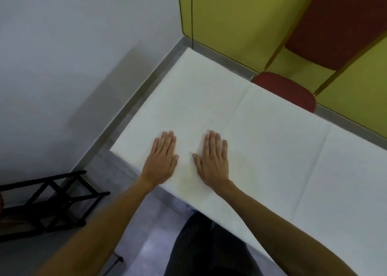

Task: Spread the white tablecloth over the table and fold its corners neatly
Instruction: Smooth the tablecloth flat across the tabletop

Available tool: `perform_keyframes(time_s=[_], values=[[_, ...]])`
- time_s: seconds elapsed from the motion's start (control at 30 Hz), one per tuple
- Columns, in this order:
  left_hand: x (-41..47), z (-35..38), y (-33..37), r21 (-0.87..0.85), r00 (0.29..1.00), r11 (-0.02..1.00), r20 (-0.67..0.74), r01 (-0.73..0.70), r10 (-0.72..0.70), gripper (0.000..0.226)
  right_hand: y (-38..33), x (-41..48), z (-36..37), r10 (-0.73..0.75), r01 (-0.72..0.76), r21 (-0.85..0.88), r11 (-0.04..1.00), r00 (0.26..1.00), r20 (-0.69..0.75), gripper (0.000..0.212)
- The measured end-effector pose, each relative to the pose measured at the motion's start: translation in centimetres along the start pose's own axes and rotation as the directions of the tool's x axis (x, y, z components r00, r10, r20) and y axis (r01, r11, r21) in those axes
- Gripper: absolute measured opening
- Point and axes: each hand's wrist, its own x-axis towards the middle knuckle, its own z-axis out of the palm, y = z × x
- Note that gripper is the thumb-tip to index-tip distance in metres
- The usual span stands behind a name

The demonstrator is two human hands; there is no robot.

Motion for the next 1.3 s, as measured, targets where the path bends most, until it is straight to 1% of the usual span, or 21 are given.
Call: perform_keyframes(time_s=[0.1,0.23,0.37,0.43,0.57,0.67,0.73,0.83,0.97,1.13,1.3], values=[[0.8,0.2,4.3,-0.03,0.996,0.996,0.029,-0.084,0.085,0.067,3.5,-4.0,-0.4,0.095,-0.095,0.022,0.995,0.995,-0.016,0.078],[2.9,1.0,12.2,-0.026,0.977,0.978,0.052,-0.206,0.207,0.07,8.3,-8.4,-1.1,0.226,-0.224,0.054,0.973,0.973,-0.041,0.077],[4.9,2.2,19.8,-0.022,0.935,0.938,0.071,-0.347,0.347,0.066,14.4,-12.3,-1.9,0.366,-0.362,0.058,0.93,0.927,-0.083,0.076],[6.5,2.3,22.5,-0.031,0.919,0.923,0.084,-0.384,0.386,0.067,17.9,-13.8,-2.5,0.424,-0.421,0.05,0.906,0.901,-0.094,0.076],[10.1,2.7,26.2,-0.018,0.89,0.894,0.08,-0.449,0.449,0.067,23.8,-13.9,-3.8,0.503,-0.502,0.04,0.864,0.858,-0.106,0.077],[13.2,2.6,27.4,-0.022,0.889,0.891,0.064,-0.453,0.454,0.066,25.8,-11.5,-4.5,0.531,-0.529,0.044,0.847,0.84,-0.112,0.077],[15.6,2.2,27.2,-0.029,0.894,0.895,0.052,-0.445,0.446,0.067,26.4,-9.1,-4.9,0.543,-0.542,0.044,0.839,0.83,-0.126,0.077],[19.4,1.2,25.8,-0.009,0.88,0.881,0.045,-0.472,0.472,0.07,26.4,-4.7,-5.5,0.548,-0.548,0.041,0.835,0.825,-0.141,0.076],[25.0,-0.4,21.8,0.003,0.874,0.874,0.027,-0.486,0.485,0.071,25.1,1.8,-6.1,0.554,-0.553,0.053,0.831,0.816,-0.163,0.079],[31.0,-2.3,14.5,0.028,0.882,0.882,0.018,-0.471,0.47,0.071,20.9,10.4,-6.3,0.5,-0.502,0.031,0.864,0.851,-0.162,0.08],[33.9,-4.4,5.1,0.05,0.936,0.935,-0.01,-0.351,0.352,0.069,14.2,18.0,-5.6,0.402,-0.403,0.02,0.915,0.906,-0.133,0.077]])
